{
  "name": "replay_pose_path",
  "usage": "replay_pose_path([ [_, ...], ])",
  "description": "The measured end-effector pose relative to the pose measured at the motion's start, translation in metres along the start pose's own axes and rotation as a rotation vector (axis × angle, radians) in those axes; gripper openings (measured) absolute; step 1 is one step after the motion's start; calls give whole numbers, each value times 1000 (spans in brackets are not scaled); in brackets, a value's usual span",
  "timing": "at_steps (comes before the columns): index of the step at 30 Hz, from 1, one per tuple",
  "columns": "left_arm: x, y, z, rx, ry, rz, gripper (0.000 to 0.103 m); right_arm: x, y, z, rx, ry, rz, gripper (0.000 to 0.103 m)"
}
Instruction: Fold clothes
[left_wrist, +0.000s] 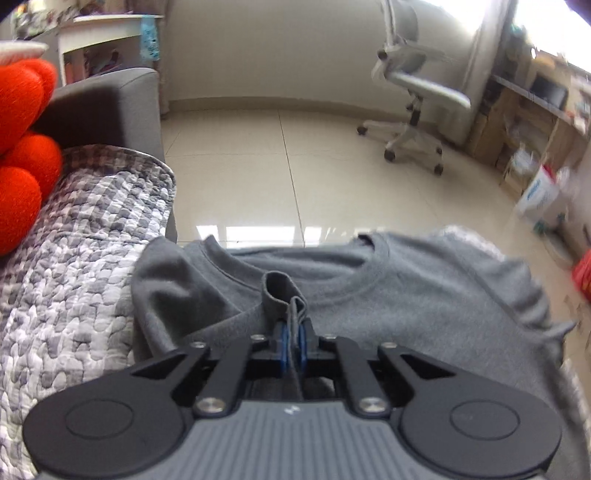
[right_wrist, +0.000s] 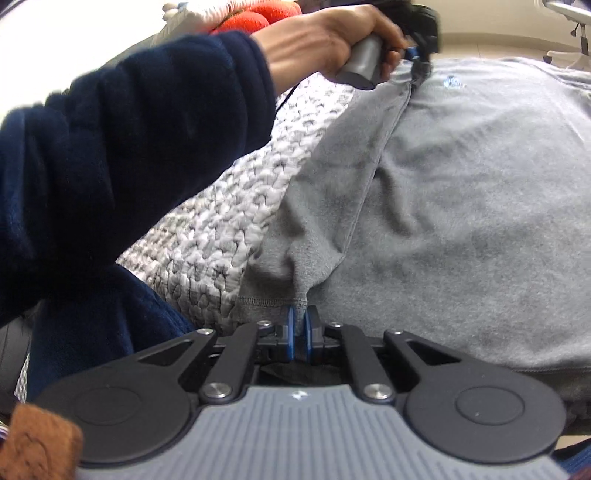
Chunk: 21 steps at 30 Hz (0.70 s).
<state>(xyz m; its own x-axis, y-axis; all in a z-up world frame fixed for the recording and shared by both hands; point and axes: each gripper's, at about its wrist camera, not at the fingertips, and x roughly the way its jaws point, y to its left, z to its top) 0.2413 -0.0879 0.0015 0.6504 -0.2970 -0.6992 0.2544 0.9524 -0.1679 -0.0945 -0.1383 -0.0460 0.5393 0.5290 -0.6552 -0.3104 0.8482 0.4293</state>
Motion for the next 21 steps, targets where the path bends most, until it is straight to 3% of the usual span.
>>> replay_pose_path([
  [4, -37, 47, 16, -258, -144, -107, 6, -15, 4, 5, -15, -87, 5, 8],
  [7, -39, 60, 24, -335, -192, -108, 6, -24, 8, 8, -30, -128, 4, 8],
  [13, 4, 34, 14, -223, -106, -22, 7, -12, -9, 3, 76, -42, -33, 8],
  [18, 23, 19, 1, -179, -82, -1, 7, -19, -20, 1, 149, -50, -50, 8],
  [21, 21, 18, 0, -179, -86, -14, 7, -22, -14, 1, 130, -74, -39, 8],
])
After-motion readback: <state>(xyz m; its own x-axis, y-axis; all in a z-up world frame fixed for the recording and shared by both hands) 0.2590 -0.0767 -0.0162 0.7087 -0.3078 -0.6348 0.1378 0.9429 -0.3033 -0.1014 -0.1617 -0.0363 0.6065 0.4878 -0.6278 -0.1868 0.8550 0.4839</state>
